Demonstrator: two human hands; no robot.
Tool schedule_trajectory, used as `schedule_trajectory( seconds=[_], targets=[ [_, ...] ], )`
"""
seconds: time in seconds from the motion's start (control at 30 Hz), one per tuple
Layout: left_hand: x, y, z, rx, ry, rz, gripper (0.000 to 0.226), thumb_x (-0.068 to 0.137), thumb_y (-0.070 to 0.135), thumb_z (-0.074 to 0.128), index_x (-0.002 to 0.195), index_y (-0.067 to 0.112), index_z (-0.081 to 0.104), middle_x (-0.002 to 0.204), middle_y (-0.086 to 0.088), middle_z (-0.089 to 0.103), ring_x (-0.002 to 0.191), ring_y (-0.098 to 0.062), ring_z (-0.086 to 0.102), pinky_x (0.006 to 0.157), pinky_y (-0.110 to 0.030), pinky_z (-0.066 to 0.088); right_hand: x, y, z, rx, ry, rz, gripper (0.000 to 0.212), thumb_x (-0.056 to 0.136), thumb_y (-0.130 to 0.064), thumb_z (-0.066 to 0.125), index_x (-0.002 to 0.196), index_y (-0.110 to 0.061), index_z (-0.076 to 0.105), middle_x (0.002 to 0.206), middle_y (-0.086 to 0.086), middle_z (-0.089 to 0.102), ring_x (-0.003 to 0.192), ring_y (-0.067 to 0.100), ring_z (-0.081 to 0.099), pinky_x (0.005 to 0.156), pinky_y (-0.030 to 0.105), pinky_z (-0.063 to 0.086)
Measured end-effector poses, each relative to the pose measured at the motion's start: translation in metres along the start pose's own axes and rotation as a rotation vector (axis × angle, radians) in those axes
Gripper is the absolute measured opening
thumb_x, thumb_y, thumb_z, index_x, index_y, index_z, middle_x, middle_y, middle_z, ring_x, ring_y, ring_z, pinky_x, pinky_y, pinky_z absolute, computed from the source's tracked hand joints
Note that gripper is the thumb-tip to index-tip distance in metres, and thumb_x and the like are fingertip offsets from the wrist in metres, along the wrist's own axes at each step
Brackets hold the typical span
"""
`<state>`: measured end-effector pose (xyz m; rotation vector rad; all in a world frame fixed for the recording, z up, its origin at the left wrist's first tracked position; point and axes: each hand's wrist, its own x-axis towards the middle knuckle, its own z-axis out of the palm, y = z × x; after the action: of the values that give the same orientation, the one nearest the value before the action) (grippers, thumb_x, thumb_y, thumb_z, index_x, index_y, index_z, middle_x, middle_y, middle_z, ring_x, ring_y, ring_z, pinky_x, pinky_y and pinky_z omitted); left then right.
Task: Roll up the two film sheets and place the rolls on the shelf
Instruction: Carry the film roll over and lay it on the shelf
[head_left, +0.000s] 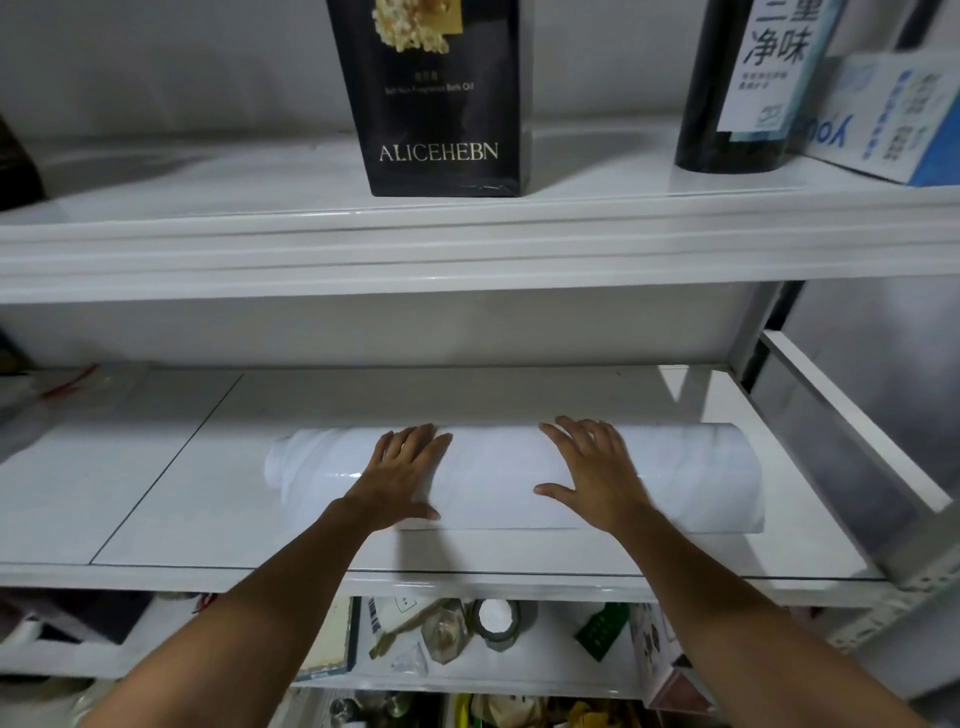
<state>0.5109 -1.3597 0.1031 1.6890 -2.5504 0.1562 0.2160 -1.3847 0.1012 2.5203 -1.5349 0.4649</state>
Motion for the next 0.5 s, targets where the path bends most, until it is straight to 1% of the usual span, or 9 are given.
schedule_trajectory(
  seconds=[0.07, 0.17, 0.23, 0.27, 0.33, 0.43, 0.5],
  targets=[
    [-0.003, 0.001, -0.001, 0.002, 0.007, 0.0, 0.112, 0.05, 0.048, 0.084, 0.136, 0.02, 0.02, 0.139, -0.018, 0.041, 0.127, -0.037, 0.04, 0.103, -0.051, 0.03, -0.001, -0.002, -0.001, -0.003, -0.058, 0.017, 0.085, 0.074, -0.069, 0.055, 0.141, -0.022, 0.034, 0.146, 0.008, 0.038, 0.129, 0.032, 0.038, 0.109, 0.048, 0.025],
    [-0.004, 0.005, -0.002, 0.042, 0.043, -0.02, 0.11, 0.041, 0.037, 0.087, 0.133, 0.015, 0.031, 0.127, -0.017, 0.053, 0.113, -0.036, 0.053, 0.092, -0.046, 0.042, -0.003, -0.003, 0.0, -0.001, -0.164, 0.035, 0.097, 0.072, -0.075, 0.05, 0.148, -0.024, 0.015, 0.154, 0.006, 0.021, 0.138, 0.029, 0.02, 0.115, 0.044, 0.009],
    [-0.001, 0.008, -0.004, 0.074, 0.084, -0.036, 0.106, 0.038, 0.033, 0.086, 0.13, 0.015, 0.037, 0.117, -0.013, 0.056, 0.104, -0.033, 0.057, 0.087, -0.042, 0.045, -0.003, -0.003, -0.001, -0.012, -0.202, 0.036, 0.101, 0.072, -0.073, 0.053, 0.148, -0.023, 0.01, 0.154, 0.006, 0.018, 0.139, 0.029, 0.017, 0.115, 0.044, 0.007],
    [0.0, 0.01, -0.005, 0.093, 0.101, -0.042, 0.104, 0.038, 0.033, 0.085, 0.129, 0.015, 0.039, 0.114, -0.011, 0.057, 0.1, -0.032, 0.057, 0.086, -0.041, 0.046, -0.003, -0.002, -0.001, -0.024, -0.208, 0.032, 0.1, 0.073, -0.07, 0.056, 0.148, -0.022, 0.011, 0.153, 0.007, 0.022, 0.138, 0.029, 0.019, 0.115, 0.044, 0.008],
    [0.003, 0.012, -0.005, 0.143, 0.128, -0.065, 0.101, 0.038, 0.036, 0.085, 0.127, 0.015, 0.041, 0.108, -0.009, 0.057, 0.094, -0.03, 0.057, 0.085, -0.042, 0.045, -0.001, -0.001, -0.002, -0.064, -0.171, 0.007, 0.093, 0.074, -0.062, 0.06, 0.146, -0.02, 0.02, 0.144, 0.008, 0.036, 0.129, 0.03, 0.033, 0.111, 0.044, 0.017],
    [0.01, 0.018, -0.004, 0.236, 0.163, -0.126, 0.096, 0.039, 0.034, 0.085, 0.124, 0.015, 0.045, 0.103, -0.008, 0.057, 0.091, -0.029, 0.055, 0.087, -0.046, 0.043, 0.007, 0.001, 0.0, -0.143, -0.076, -0.019, 0.082, 0.069, -0.053, 0.067, 0.137, -0.018, 0.04, 0.118, 0.008, 0.058, 0.104, 0.031, 0.052, 0.098, 0.045, 0.036],
    [0.016, 0.02, -0.004, 0.288, 0.182, -0.167, 0.091, 0.041, 0.028, 0.083, 0.123, 0.014, 0.046, 0.102, -0.009, 0.056, 0.091, -0.029, 0.054, 0.089, -0.048, 0.041, 0.013, 0.001, 0.001, -0.174, -0.002, -0.001, 0.078, 0.063, -0.047, 0.075, 0.129, -0.016, 0.049, 0.104, 0.009, 0.063, 0.091, 0.031, 0.056, 0.088, 0.045, 0.044]
  ],
)
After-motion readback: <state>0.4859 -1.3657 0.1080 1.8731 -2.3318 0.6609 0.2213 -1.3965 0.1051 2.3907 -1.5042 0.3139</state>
